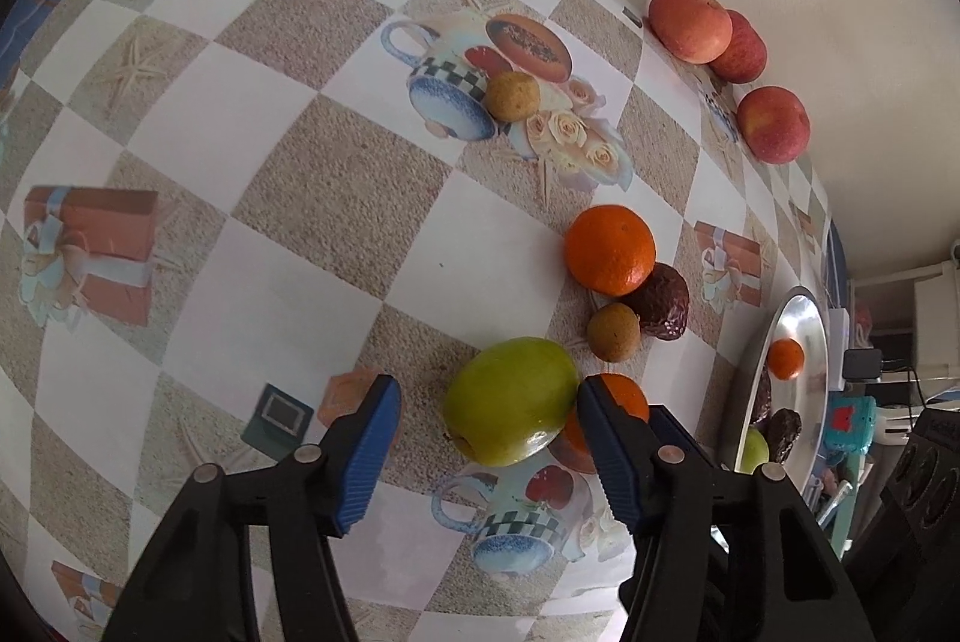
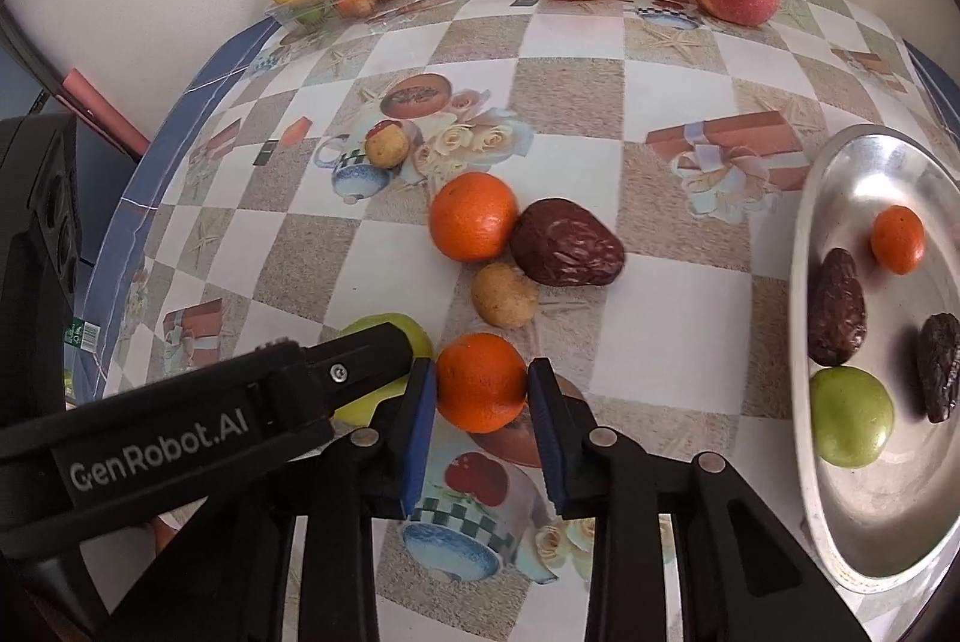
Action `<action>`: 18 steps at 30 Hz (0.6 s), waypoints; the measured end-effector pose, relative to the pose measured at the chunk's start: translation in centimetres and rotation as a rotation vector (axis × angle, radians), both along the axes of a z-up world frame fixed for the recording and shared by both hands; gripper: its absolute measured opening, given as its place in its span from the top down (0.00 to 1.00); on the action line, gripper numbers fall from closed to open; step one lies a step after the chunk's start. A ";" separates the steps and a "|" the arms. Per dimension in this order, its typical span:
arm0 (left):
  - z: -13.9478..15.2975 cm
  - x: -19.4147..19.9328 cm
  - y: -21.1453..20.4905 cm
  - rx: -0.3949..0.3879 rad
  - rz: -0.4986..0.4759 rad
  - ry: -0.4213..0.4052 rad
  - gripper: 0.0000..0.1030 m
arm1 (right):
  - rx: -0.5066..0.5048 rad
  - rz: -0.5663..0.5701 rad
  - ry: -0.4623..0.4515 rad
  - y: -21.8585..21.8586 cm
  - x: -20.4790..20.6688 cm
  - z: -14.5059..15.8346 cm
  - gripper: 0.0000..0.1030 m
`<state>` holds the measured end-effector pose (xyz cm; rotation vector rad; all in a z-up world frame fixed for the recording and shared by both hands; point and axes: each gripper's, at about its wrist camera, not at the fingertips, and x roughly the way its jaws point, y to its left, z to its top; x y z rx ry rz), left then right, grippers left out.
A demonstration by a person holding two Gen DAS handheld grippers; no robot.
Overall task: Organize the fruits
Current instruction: 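Close the left gripper on the green pear while the right gripper grasps an orange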
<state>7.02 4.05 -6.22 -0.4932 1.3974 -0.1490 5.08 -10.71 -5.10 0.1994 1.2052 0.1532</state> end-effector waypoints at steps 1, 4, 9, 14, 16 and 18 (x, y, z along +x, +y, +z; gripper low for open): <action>0.0 0.0 -0.1 0.005 -0.005 -0.001 0.38 | -0.002 -0.006 0.003 -0.3 -0.1 0.0 0.69; 0.1 -0.2 -0.8 0.009 -0.026 -0.007 0.41 | 0.010 -0.031 0.000 -1.2 -0.3 0.2 0.70; -0.1 -0.3 -1.3 -0.025 -0.035 0.006 0.54 | 0.011 -0.044 0.005 -2.1 -0.6 0.3 0.71; -0.2 -0.3 -1.4 -0.035 -0.027 0.010 0.56 | -0.008 -0.022 0.007 -1.7 -0.7 0.3 0.71; -0.2 -0.3 -1.2 -0.039 -0.018 0.011 0.56 | -0.006 -0.023 0.007 -1.8 -0.7 0.3 0.71; -0.1 -0.2 -1.2 -0.035 -0.009 0.007 0.56 | 0.004 -0.028 0.009 -2.0 -0.8 0.4 0.71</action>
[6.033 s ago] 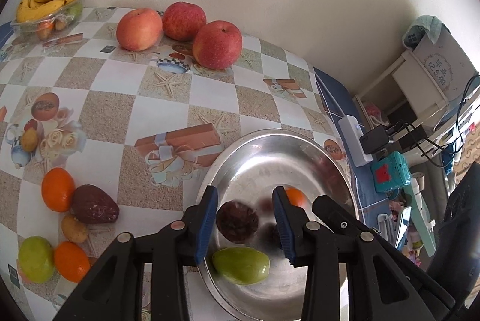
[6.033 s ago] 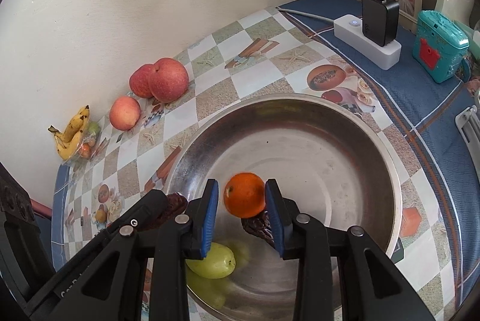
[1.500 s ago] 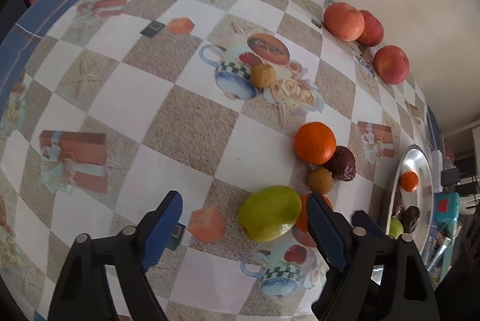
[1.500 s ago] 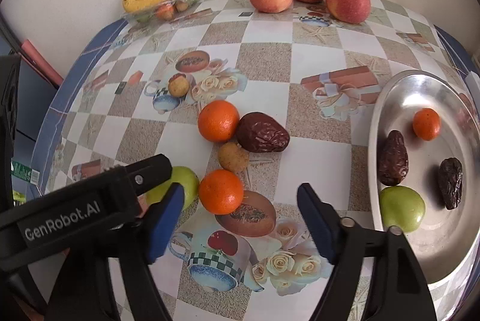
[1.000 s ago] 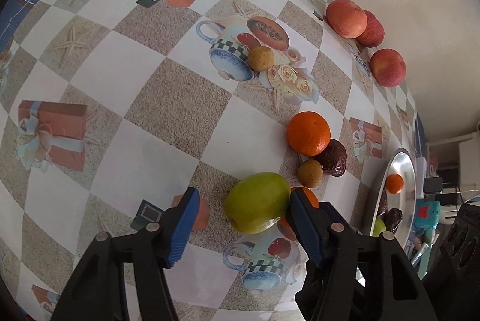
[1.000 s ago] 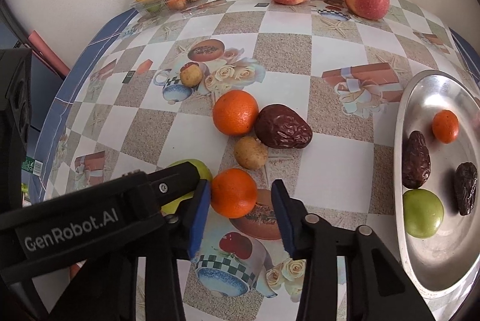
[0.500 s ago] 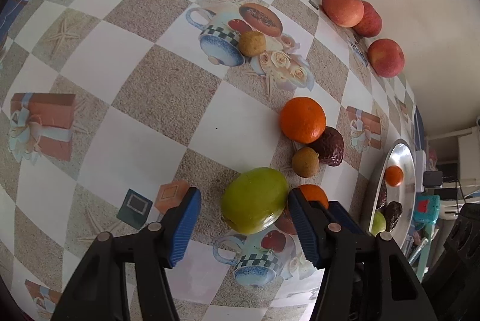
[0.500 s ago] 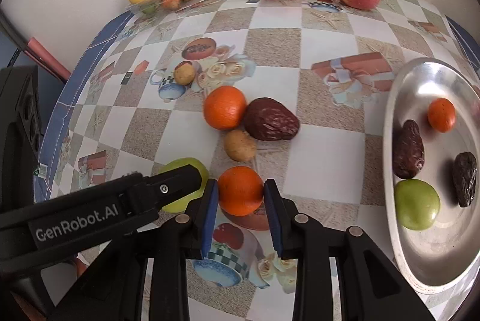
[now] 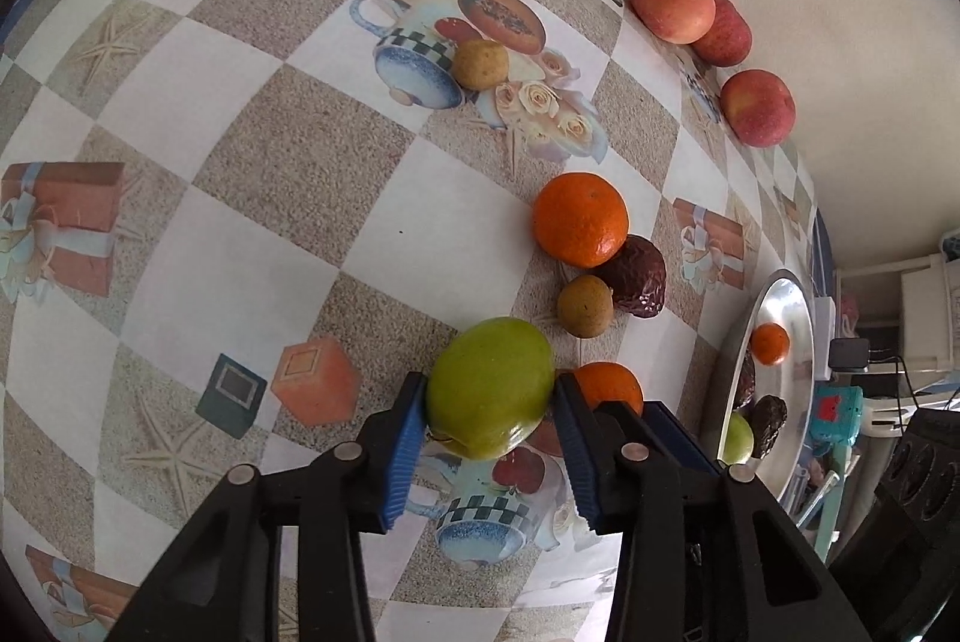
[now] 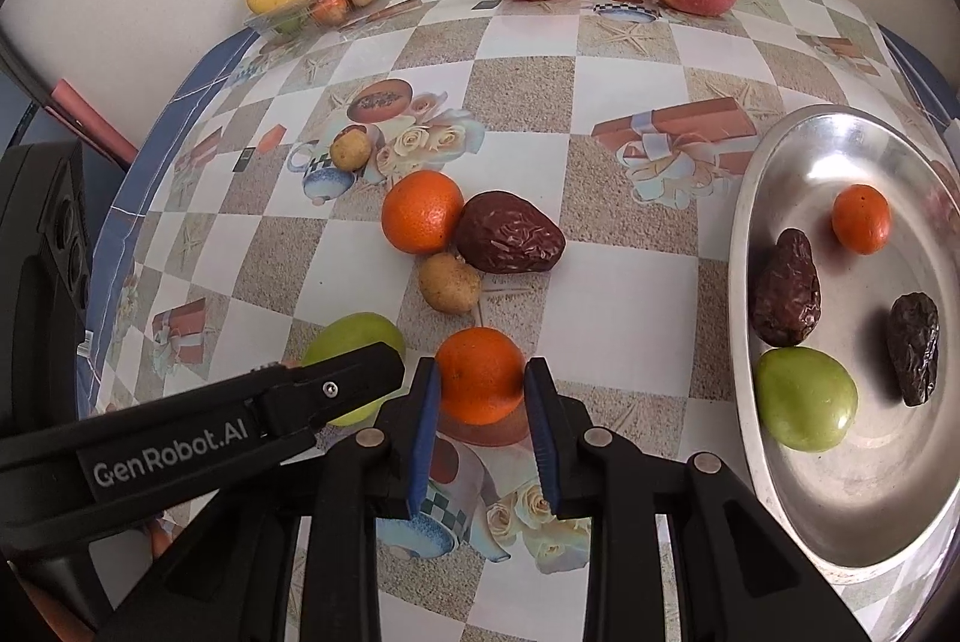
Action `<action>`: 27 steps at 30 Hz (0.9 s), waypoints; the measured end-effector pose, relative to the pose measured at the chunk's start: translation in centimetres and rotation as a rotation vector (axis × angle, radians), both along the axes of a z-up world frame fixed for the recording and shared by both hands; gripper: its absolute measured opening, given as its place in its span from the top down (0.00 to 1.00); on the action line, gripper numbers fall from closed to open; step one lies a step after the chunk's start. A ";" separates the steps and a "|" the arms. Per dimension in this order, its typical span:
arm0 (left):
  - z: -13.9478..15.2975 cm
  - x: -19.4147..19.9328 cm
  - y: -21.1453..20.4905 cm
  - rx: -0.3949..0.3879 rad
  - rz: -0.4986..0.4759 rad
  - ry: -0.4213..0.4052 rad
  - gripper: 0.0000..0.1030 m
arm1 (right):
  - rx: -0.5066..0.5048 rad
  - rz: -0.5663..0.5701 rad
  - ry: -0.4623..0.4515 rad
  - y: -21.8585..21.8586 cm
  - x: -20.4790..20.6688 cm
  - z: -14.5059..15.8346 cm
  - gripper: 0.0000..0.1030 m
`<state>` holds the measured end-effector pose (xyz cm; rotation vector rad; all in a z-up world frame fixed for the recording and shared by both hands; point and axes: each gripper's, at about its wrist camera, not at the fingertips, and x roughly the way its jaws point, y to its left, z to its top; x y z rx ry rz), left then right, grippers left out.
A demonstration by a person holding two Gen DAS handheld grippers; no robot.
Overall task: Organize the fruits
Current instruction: 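Close the left gripper on the green pear while the right gripper grasps an orange, then carry pear and orange over the steel plate and open both grippers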
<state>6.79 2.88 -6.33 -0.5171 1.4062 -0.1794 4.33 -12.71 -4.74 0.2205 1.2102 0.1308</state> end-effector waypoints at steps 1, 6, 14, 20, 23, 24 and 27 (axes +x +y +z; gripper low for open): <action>0.1 0.0 0.0 0.006 0.005 -0.004 0.56 | 0.005 -0.002 0.000 -0.1 0.0 0.0 0.71; 0.9 0.1 1.0 0.023 0.035 -0.038 0.56 | 0.010 -0.008 -0.006 -0.2 -0.1 0.3 0.73; 1.5 0.3 1.3 0.033 0.044 -0.068 0.56 | 0.044 0.001 -0.036 -0.3 -0.4 1.4 0.84; 1.1 0.3 1.4 0.030 0.055 -0.050 0.57 | 0.005 0.006 -0.034 -0.2 -0.4 0.9 0.76; 1.2 0.3 1.3 0.028 0.054 -0.052 0.57 | -0.045 -0.008 -0.005 -0.5 -0.5 0.3 0.54; 1.2 0.3 1.3 0.027 0.054 -0.053 0.56 | -0.058 -0.013 0.011 -0.6 -0.4 -0.1 0.54; 1.2 0.3 1.3 0.025 0.055 -0.050 0.57 | -0.090 -0.025 0.040 -1.0 -0.4 -0.9 0.54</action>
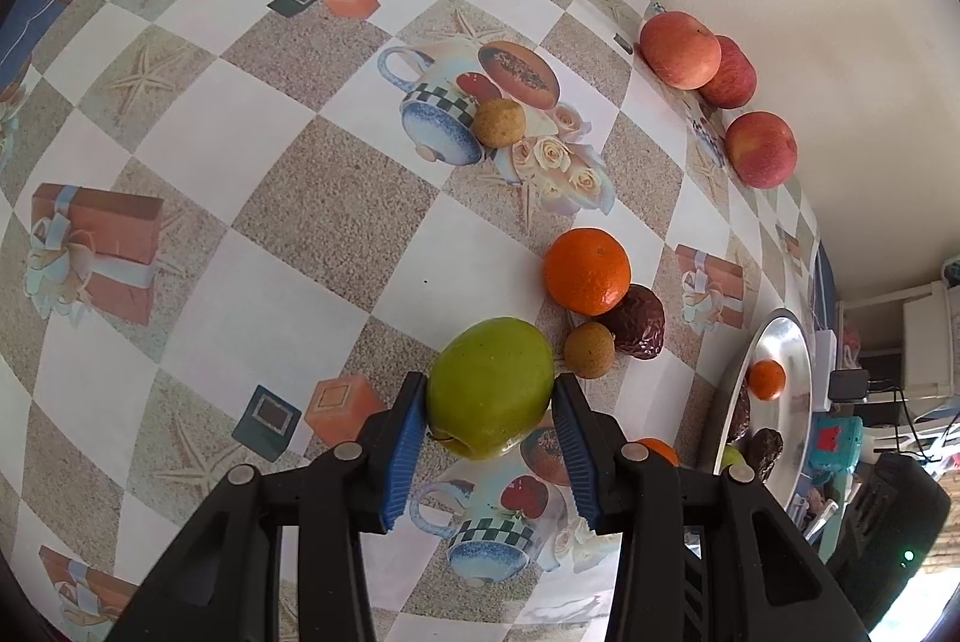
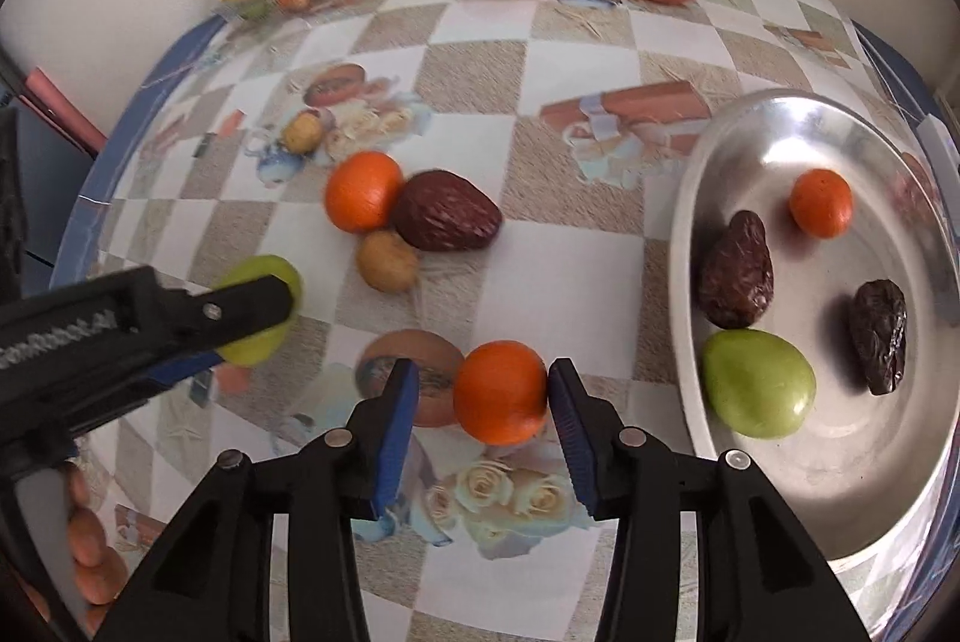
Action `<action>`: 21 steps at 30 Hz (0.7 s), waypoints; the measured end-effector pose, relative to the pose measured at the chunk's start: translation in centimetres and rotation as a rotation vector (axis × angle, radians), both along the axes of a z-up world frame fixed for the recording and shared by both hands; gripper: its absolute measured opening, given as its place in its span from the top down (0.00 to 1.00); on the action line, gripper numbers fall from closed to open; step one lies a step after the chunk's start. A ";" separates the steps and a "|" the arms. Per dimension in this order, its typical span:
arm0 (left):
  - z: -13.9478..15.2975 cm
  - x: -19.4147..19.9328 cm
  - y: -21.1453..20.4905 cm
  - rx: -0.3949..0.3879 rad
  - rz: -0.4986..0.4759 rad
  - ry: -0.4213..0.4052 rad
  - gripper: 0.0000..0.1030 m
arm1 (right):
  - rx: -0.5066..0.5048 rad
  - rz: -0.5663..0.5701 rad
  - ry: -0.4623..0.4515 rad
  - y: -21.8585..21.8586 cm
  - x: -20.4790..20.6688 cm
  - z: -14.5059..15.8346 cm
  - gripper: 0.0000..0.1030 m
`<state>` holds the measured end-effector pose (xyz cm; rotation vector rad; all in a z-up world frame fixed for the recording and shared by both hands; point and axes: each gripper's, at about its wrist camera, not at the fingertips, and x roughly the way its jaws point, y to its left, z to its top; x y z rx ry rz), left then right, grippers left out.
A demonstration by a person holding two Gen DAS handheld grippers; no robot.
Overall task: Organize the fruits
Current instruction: 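Carry pear and orange over the steel plate and open both grippers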
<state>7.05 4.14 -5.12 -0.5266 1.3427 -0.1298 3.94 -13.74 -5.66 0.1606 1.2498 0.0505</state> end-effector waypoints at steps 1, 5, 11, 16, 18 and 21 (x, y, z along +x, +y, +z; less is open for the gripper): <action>0.0 0.0 0.0 0.000 0.000 0.001 0.57 | 0.011 -0.009 0.011 -0.3 0.0 -0.2 0.55; 0.0 0.0 0.1 -0.003 0.003 0.001 0.57 | 0.044 -0.049 0.030 -1.2 0.0 -0.7 0.67; 0.3 0.1 0.1 -0.009 0.004 -0.011 0.57 | 0.102 -0.065 -0.002 -1.9 -0.3 0.6 0.68; 1.3 0.1 -0.2 0.007 -0.009 -0.051 0.57 | 0.113 -0.072 -0.060 -2.1 -0.6 2.4 0.68; 1.7 0.1 -0.6 0.016 -0.019 -0.068 0.57 | 0.115 -0.087 -0.074 -2.5 -0.7 2.9 0.68; 2.2 0.0 -1.4 0.026 -0.041 -0.090 0.57 | 0.115 -0.121 -0.095 -3.5 -0.9 3.5 0.68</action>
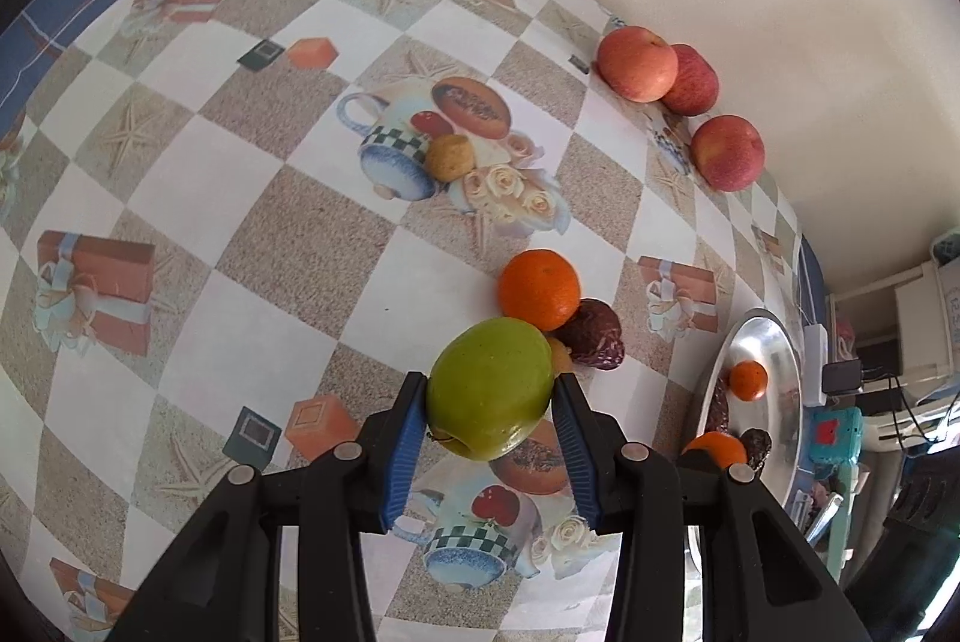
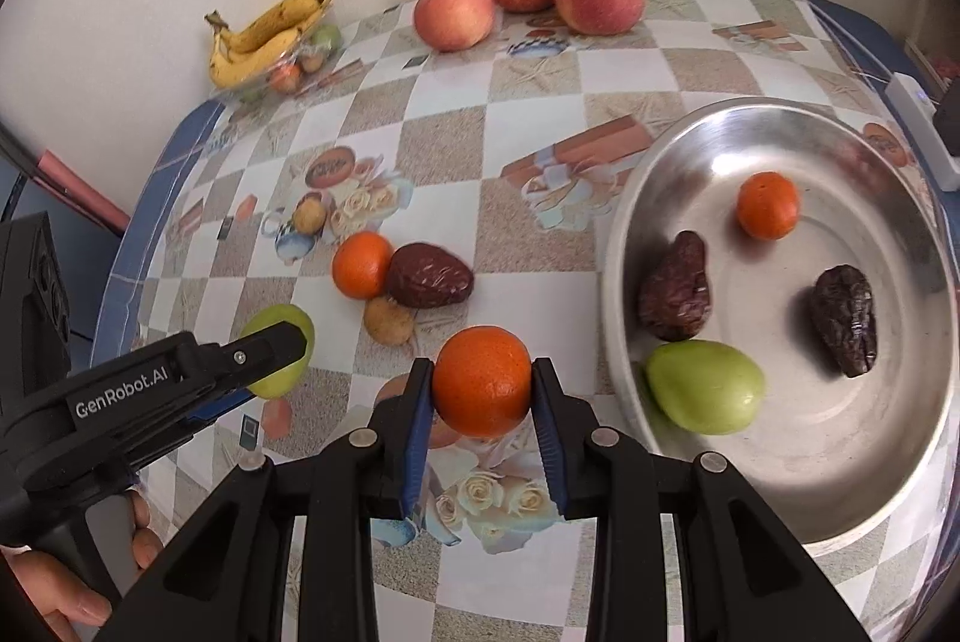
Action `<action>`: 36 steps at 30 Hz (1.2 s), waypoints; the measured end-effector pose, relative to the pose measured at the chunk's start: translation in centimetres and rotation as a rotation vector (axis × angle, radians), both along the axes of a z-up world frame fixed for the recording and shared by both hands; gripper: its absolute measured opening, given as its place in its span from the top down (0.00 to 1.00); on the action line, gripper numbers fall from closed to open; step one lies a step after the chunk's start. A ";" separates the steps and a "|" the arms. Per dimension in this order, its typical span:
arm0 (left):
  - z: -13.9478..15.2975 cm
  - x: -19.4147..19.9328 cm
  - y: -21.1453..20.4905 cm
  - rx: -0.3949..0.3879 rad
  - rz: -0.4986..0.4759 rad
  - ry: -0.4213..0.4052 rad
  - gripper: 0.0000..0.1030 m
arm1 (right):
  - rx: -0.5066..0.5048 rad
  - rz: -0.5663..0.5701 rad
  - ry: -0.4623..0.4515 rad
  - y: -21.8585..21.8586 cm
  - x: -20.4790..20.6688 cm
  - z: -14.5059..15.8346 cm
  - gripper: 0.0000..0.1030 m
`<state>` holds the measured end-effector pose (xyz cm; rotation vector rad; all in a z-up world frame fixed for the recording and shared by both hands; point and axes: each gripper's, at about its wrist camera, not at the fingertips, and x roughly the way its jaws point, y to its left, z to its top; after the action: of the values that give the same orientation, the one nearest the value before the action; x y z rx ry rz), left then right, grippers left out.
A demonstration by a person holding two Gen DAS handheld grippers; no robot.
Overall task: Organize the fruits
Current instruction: 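Carry pear and orange over the steel plate and open both grippers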
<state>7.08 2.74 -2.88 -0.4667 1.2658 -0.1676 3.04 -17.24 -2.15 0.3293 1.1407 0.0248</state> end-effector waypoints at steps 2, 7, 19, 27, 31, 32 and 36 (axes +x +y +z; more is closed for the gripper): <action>0.2 0.0 -0.6 0.002 -0.013 -0.013 0.57 | -0.014 -0.030 -0.010 -0.9 -0.2 0.5 0.68; 1.2 -0.1 -3.0 0.014 -0.068 -0.059 0.57 | -0.047 -0.120 -0.032 -3.8 -0.8 1.4 0.68; 2.5 0.3 -12.9 -0.019 -0.284 -0.157 0.56 | -0.105 -0.331 -0.046 -10.6 -2.0 1.6 0.67; 2.3 1.5 -17.2 -0.031 -0.337 -0.180 0.56 | -0.124 -0.383 -0.057 -13.1 -2.1 1.7 0.67; 2.0 1.8 -18.1 -0.028 -0.348 -0.182 0.55 | -0.113 -0.394 -0.055 -13.9 -2.0 1.4 0.67; 1.9 1.9 -18.2 -0.028 -0.348 -0.181 0.55 | -0.114 -0.396 -0.052 -14.0 -2.0 1.3 0.67; 2.1 1.8 -18.1 -0.055 -0.346 -0.187 0.38 | -0.116 -0.400 -0.041 -14.3 -2.0 0.9 0.67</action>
<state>8.83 -15.34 -0.79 -0.2685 1.1522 -0.5280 1.01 -31.56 -1.23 0.4467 1.0150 -0.3834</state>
